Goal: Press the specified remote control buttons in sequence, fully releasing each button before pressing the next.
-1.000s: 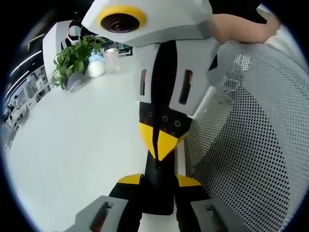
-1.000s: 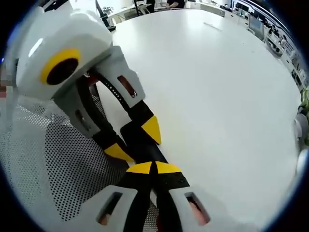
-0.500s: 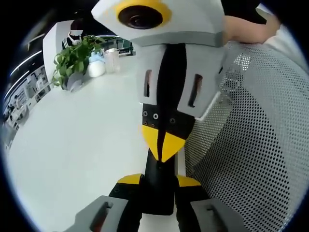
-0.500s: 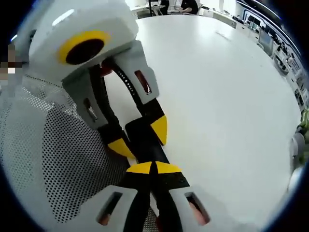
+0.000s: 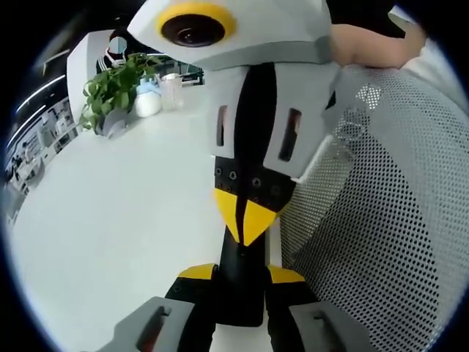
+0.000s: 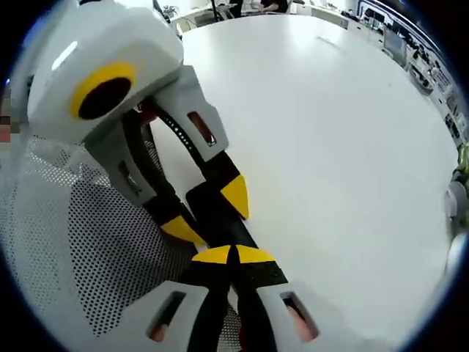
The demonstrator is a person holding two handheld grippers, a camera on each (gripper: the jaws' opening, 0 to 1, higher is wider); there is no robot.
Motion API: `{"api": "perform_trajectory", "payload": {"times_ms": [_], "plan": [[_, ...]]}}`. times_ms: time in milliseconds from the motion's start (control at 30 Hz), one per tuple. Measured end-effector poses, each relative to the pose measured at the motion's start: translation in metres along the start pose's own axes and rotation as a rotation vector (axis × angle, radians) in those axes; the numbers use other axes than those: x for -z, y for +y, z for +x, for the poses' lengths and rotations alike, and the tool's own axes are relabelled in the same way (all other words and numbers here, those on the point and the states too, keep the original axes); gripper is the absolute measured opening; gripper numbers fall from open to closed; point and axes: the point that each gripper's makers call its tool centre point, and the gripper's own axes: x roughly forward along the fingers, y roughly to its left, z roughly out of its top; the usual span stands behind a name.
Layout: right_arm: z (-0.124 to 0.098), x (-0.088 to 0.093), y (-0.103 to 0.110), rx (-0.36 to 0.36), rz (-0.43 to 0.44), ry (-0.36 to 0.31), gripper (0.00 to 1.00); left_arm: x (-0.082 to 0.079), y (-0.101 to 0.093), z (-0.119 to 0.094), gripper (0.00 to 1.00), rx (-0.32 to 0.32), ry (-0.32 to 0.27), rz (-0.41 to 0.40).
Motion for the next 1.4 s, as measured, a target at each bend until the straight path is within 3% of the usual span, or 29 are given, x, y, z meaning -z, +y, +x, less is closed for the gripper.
{"api": "perform_trajectory", "payload": {"times_ms": [733,1067,1400], "plan": [[0.002,-0.010,0.008,-0.039,-0.003,-0.047,0.00,0.000,0.000,0.000,0.25,0.002,0.005,0.005],[0.004,-0.007,0.009,-0.028,-0.034,-0.029,0.00,0.000,0.000,0.001,0.25,0.003,0.008,0.011],[0.005,-0.007,0.008,-0.040,0.023,-0.039,0.00,0.001,0.001,0.001,0.25,0.002,0.011,0.016]]}}
